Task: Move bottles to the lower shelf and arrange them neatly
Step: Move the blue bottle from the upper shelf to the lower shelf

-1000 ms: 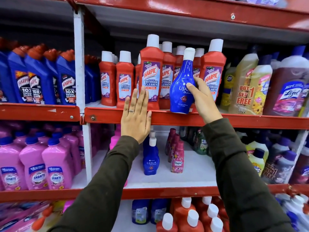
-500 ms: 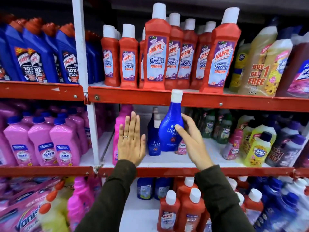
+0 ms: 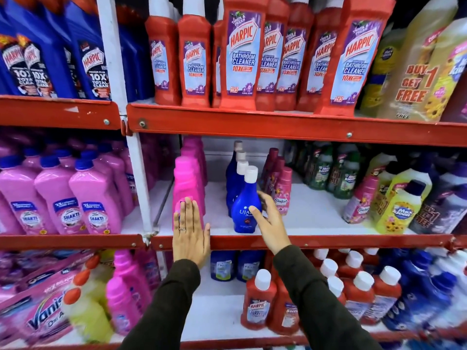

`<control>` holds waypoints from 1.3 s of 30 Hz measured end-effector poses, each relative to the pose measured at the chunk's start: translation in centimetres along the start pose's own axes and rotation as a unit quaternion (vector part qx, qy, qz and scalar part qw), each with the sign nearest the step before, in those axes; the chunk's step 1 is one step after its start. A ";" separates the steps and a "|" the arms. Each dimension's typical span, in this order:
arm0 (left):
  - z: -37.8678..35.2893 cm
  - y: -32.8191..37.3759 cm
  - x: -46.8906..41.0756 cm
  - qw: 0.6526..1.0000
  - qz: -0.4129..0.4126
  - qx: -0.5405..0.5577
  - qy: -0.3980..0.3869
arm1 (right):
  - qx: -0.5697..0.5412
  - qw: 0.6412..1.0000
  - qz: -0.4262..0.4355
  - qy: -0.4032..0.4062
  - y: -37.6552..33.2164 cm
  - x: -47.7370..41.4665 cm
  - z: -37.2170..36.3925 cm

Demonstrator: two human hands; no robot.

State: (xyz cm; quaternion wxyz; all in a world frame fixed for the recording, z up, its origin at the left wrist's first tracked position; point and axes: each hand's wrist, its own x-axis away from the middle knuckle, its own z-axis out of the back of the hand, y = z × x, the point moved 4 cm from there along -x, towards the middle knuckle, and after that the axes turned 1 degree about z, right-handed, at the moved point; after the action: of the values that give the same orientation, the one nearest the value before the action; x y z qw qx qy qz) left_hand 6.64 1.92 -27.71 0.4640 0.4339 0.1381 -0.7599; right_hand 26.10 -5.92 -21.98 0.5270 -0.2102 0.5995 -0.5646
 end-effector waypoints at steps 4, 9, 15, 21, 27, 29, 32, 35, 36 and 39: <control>-0.7 -0.3 0.1 1.000 -0.010 -0.013 0.012 | -0.001 1.000 -0.020 -0.009 1.1 -0.7 -0.9; -1.1 -0.5 0.0 0.999 -0.029 -0.022 0.015 | -0.009 1.000 -0.027 -0.006 2.1 -0.7 -1.2; -0.9 -0.4 0.0 0.998 -0.029 -0.037 0.030 | -0.015 0.999 -0.025 -0.018 2.3 -0.7 -1.1; -0.8 -0.3 0.0 0.997 -0.031 -0.053 0.036 | -0.009 1.000 -0.019 -0.018 2.5 -0.7 -1.1; -0.7 -0.3 -0.1 0.997 -0.033 -0.055 0.038 | -0.014 1.000 -0.017 -0.014 2.7 -0.3 -1.2; -0.8 -0.4 -0.1 0.997 -0.033 -0.058 0.037 | -0.016 1.000 -0.019 -0.011 2.8 -0.2 -1.2; -0.7 -0.3 -0.1 0.997 -0.033 -0.060 0.038 | -0.017 1.000 -0.013 -0.015 2.4 0.0 -1.0; -0.8 -0.3 0.0 0.997 -0.036 -0.062 0.036 | -0.017 1.000 -0.005 0.002 2.0 0.0 0.3; -0.8 -0.4 0.0 0.997 -0.036 -0.061 0.033 | -0.012 1.000 -0.005 0.021 1.9 0.0 1.0; -0.8 -0.2 0.2 0.998 -0.028 -0.043 0.031 | 0.001 0.995 0.006 0.095 1.8 -0.2 4.3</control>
State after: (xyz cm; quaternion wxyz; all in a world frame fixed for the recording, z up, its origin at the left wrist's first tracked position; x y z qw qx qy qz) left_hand 6.87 2.42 -28.35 0.4563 0.4333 0.1969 -0.7518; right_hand 30.56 -7.23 -22.64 0.4710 -0.1511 0.6477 -0.5794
